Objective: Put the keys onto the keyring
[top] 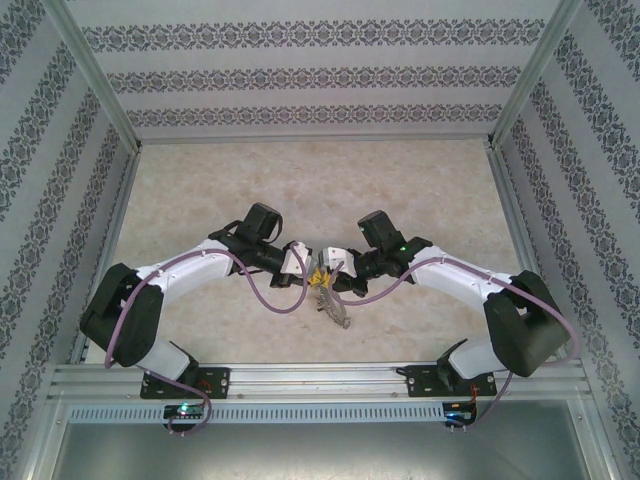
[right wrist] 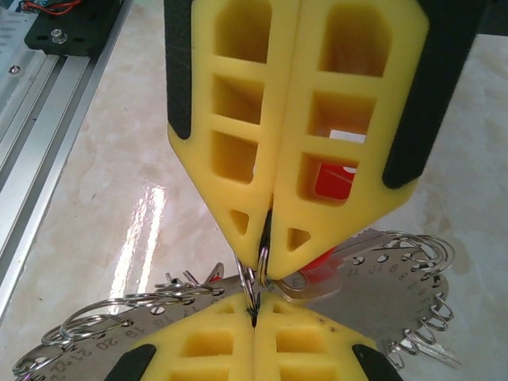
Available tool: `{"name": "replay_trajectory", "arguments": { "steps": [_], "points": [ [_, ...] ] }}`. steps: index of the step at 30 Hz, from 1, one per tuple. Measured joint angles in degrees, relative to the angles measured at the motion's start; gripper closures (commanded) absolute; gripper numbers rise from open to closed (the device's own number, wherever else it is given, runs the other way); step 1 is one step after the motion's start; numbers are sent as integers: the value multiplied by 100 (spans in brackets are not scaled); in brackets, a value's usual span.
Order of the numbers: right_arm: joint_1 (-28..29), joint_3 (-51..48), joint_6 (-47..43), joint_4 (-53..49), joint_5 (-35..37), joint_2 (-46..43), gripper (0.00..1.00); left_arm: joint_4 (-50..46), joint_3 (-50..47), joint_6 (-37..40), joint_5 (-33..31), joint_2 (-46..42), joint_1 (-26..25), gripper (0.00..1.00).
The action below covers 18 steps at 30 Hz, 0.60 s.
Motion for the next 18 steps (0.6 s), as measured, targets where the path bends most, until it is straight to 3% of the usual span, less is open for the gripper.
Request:
{"name": "replay_trajectory", "arguments": {
  "steps": [18],
  "points": [
    [0,0,4,-24,109,22,100,7,-140,22,-271,-17,-55,100]
  ]
}}
